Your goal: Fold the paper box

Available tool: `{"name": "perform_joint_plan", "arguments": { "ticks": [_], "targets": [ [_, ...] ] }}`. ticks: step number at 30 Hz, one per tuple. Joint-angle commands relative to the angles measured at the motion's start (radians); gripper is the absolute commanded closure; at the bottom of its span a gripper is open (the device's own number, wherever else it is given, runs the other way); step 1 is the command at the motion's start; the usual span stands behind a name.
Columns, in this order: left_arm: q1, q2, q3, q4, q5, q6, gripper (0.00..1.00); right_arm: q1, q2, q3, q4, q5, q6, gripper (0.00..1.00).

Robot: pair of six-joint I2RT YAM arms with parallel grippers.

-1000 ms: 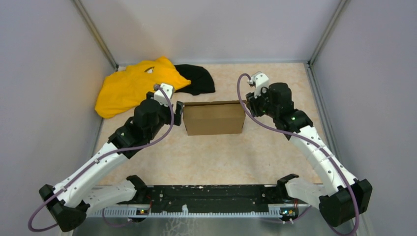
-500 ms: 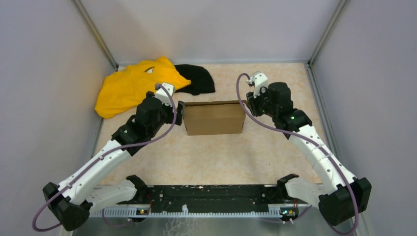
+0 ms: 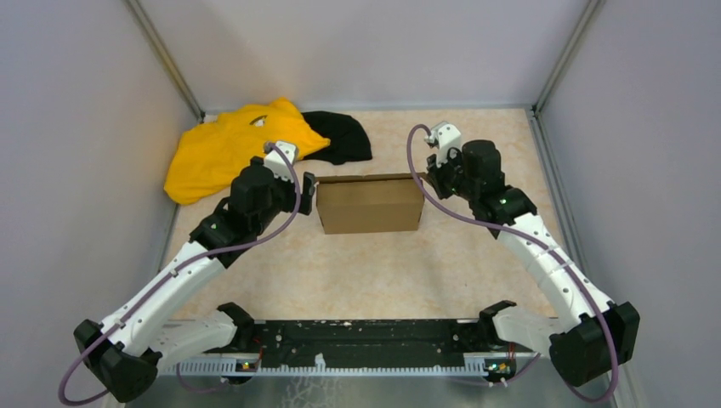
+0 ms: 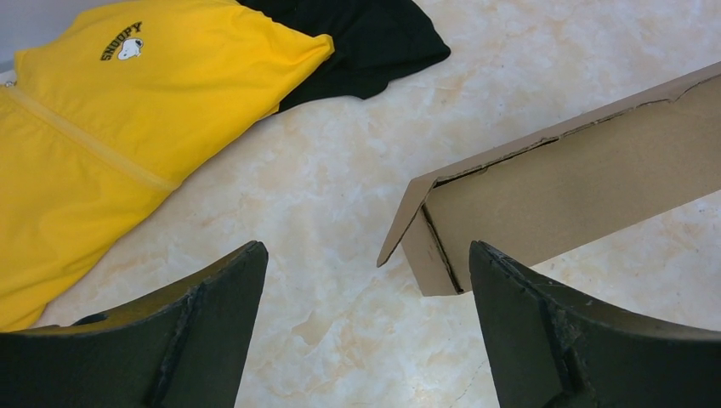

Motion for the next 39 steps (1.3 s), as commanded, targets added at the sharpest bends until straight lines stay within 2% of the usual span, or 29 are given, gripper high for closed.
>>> {"name": "perform_joint_plan", "arguments": {
  "ticks": [1,7,11,15,18,21,27,37,39],
  "targets": [
    [0.013,-0.009,-0.001,0.023,0.031,-0.012,0.06,0.012,0.02,0.067,0.044,-0.014,0.007,0.95],
    [0.027,-0.006,0.003,0.028,0.05,-0.012,0.07,0.012,0.026,0.065,0.049,-0.012,0.007,0.95],
    [0.039,-0.005,0.004,0.031,0.064,-0.011,0.07,0.012,0.039,0.071,0.045,-0.006,0.007,0.85],
    [0.052,-0.003,0.002,0.033,0.079,-0.012,0.07,0.012,0.042,0.073,0.044,-0.001,0.007,0.81],
    [0.061,-0.002,0.002,0.035,0.09,-0.011,0.07,0.012,0.045,0.078,0.045,0.002,0.007,0.83],
    [0.067,-0.001,0.002,0.039,0.101,-0.012,0.08,0.012,0.054,0.085,0.043,0.001,0.007,0.89],
    [0.081,0.012,0.002,0.038,0.117,-0.012,0.19,0.012,0.056,0.094,0.048,-0.005,0.008,0.94],
    [0.104,0.04,-0.002,0.067,0.175,-0.009,0.19,0.012,0.06,0.093,0.05,-0.017,0.01,0.94],
    [0.107,0.049,-0.002,0.078,0.196,-0.011,0.22,0.012,0.062,0.093,0.051,-0.018,0.011,0.95]
  ]
}}
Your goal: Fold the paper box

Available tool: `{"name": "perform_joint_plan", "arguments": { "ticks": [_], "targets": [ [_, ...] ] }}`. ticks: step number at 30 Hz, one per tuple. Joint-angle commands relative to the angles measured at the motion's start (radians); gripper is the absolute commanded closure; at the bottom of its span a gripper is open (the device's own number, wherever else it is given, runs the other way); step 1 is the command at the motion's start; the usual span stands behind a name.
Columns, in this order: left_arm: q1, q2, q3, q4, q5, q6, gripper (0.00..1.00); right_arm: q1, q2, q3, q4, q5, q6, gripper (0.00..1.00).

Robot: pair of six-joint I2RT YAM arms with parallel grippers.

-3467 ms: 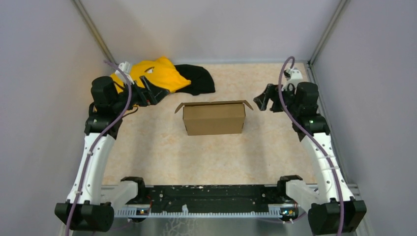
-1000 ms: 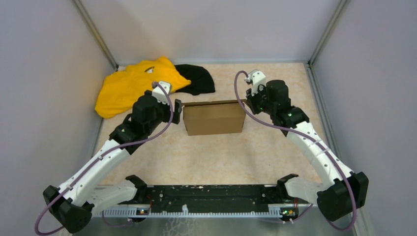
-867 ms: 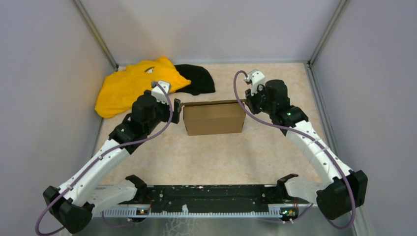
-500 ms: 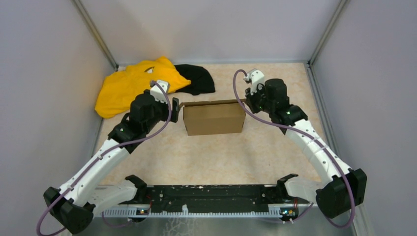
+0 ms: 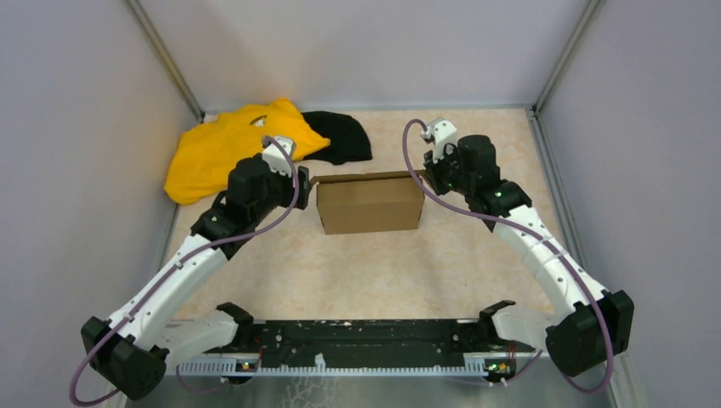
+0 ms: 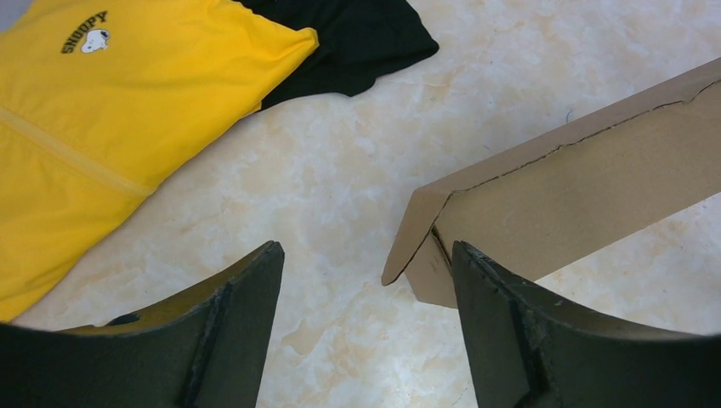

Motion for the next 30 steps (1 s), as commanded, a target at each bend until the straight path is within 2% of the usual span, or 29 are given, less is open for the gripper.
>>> {"name": "perform_joint_plan", "arguments": {
  "ticks": [1,3,8,20,25,30],
  "targets": [
    [0.011,0.019,-0.001,0.058,0.068,-0.011,0.25,0.012,0.004,0.061,0.045,-0.012,0.004,0.95],
    [0.014,0.035,0.004,0.063,0.079,-0.017,0.31,0.012,0.004,0.059,0.045,-0.015,0.005,0.95],
    [0.014,0.042,0.008,0.081,0.094,-0.023,0.32,0.012,0.004,0.057,0.044,-0.016,0.005,0.95],
    [0.016,0.073,0.021,0.08,0.111,-0.019,0.56,0.012,0.012,0.062,0.045,-0.022,0.005,0.95],
    [0.017,0.08,0.021,0.084,0.122,-0.021,0.62,0.012,0.014,0.064,0.045,-0.027,0.008,0.95],
    [0.019,0.111,0.042,0.079,0.142,-0.027,0.74,0.012,0.022,0.078,0.036,-0.035,0.018,0.96]
  ]
}}
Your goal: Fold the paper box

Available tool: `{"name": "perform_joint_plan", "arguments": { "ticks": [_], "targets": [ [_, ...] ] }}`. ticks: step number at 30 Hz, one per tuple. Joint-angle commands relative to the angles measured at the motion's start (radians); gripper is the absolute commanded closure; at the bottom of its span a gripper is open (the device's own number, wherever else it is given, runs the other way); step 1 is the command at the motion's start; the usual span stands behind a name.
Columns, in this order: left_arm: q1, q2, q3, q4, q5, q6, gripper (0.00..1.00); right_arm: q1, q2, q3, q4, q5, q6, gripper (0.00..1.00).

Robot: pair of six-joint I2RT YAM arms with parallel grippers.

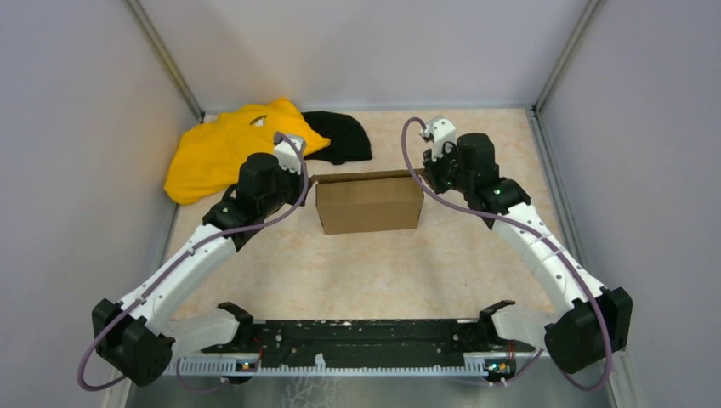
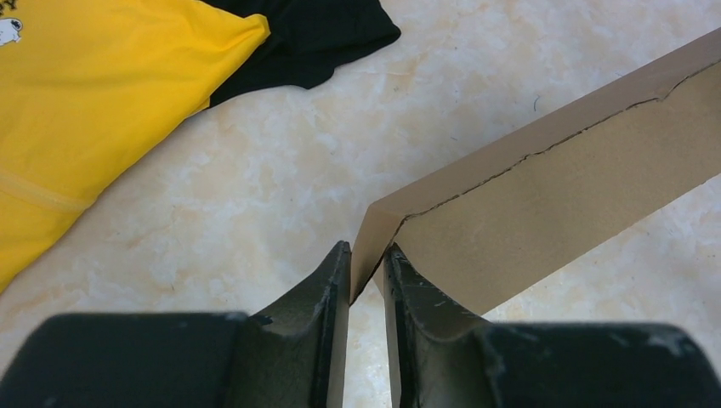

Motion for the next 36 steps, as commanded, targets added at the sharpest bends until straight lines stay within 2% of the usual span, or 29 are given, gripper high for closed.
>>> {"name": "perform_joint_plan", "arguments": {
  "ticks": [1,15,36],
  "targets": [
    [0.004,0.03,0.047,0.027,0.038,-0.012,0.75,0.012,0.011,0.076,0.032,-0.026,0.021,0.96],
    [0.005,0.129,0.186,-0.072,0.08,-0.062,0.77,0.013,0.079,0.186,-0.081,-0.035,0.107,1.0],
    [0.005,0.216,0.191,-0.047,0.12,-0.113,0.79,0.022,0.185,0.292,-0.163,-0.024,0.216,1.0]
  ]
}}
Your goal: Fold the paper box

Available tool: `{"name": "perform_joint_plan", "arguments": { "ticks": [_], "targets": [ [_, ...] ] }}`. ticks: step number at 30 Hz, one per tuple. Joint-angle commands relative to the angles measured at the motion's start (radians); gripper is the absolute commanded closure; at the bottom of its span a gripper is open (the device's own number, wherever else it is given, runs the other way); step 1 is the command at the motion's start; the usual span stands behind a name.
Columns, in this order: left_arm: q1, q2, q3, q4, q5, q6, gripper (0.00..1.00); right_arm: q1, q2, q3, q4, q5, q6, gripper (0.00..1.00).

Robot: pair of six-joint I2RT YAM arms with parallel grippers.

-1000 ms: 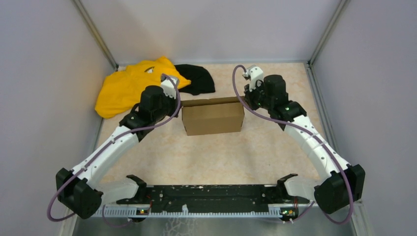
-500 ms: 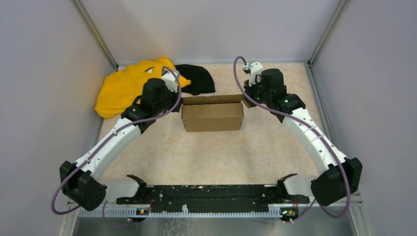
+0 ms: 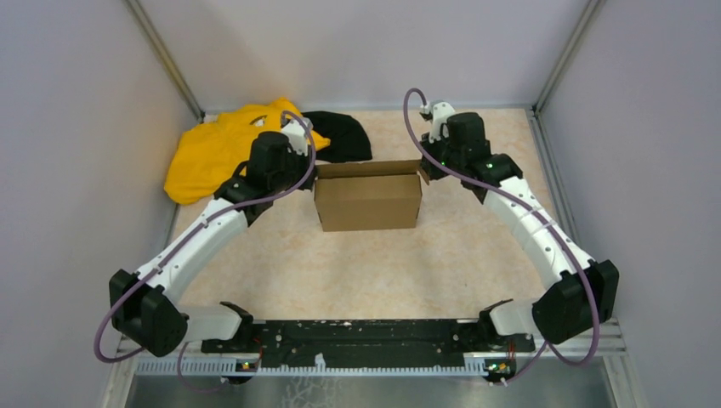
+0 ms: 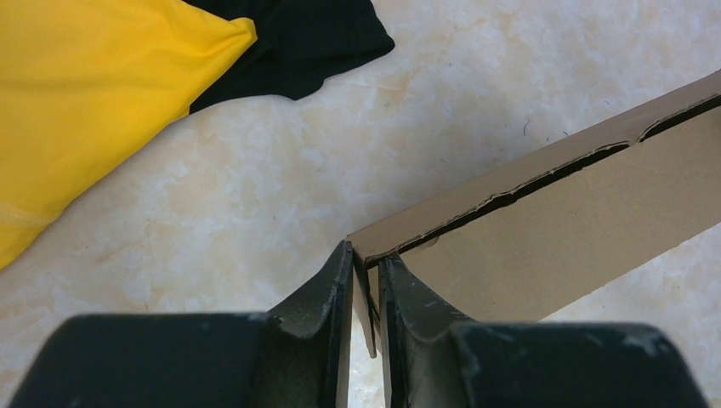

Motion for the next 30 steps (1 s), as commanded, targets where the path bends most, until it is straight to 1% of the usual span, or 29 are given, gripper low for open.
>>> {"name": "perform_joint_plan", "arguments": {
  "ticks": [1,17,30],
  "targets": [
    [-0.012,0.035,0.026,0.003,0.071,-0.038,0.79,0.023,0.03,0.094,-0.021,-0.069,0.05,1.0],
    [-0.012,0.081,0.048,-0.01,0.096,-0.068,0.8,0.024,0.145,0.239,-0.174,-0.129,0.109,1.0],
    [-0.013,0.096,0.05,-0.008,0.092,-0.08,0.8,0.026,0.168,0.256,-0.17,-0.184,0.206,1.0]
  ]
}}
